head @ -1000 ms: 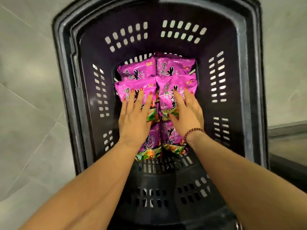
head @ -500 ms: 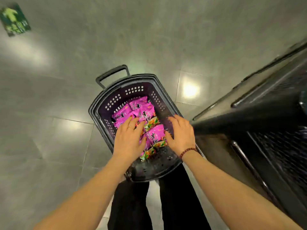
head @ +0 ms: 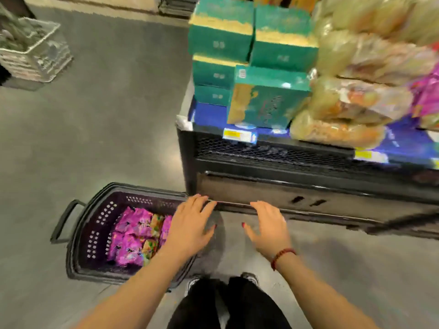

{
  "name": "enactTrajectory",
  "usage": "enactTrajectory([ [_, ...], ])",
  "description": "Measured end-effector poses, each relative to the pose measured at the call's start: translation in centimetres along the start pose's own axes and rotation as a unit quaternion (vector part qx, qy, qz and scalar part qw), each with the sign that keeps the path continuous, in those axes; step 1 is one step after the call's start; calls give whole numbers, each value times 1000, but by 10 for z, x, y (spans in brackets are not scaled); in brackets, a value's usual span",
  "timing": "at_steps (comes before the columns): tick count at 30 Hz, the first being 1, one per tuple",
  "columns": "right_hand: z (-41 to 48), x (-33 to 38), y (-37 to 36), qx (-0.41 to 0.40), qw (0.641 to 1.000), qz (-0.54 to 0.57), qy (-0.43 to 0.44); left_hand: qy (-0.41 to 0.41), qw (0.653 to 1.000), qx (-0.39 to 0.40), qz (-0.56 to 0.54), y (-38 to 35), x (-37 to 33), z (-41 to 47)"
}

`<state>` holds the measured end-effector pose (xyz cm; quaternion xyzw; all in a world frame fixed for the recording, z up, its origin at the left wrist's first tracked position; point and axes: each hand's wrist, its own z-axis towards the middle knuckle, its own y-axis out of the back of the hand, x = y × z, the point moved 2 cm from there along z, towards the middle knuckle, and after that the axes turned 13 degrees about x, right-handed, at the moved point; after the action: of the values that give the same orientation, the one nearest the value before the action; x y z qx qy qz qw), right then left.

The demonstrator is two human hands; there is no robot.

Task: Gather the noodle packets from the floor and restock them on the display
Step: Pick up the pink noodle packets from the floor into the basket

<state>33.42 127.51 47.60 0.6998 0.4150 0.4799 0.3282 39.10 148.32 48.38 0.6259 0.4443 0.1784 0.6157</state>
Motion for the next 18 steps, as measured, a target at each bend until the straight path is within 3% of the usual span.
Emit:
enactTrajectory([
  [9,-151,-169,52,-110,966,92,-217,-229,969,75,60,-28,-210,74],
  [13,-226,-251,66,-152,940,142,-272,-294,948,100,77,-58,-320,93],
  [18,-308,-345,88,-147,919,155,-331,-347,924,124,101,-95,-456,106],
])
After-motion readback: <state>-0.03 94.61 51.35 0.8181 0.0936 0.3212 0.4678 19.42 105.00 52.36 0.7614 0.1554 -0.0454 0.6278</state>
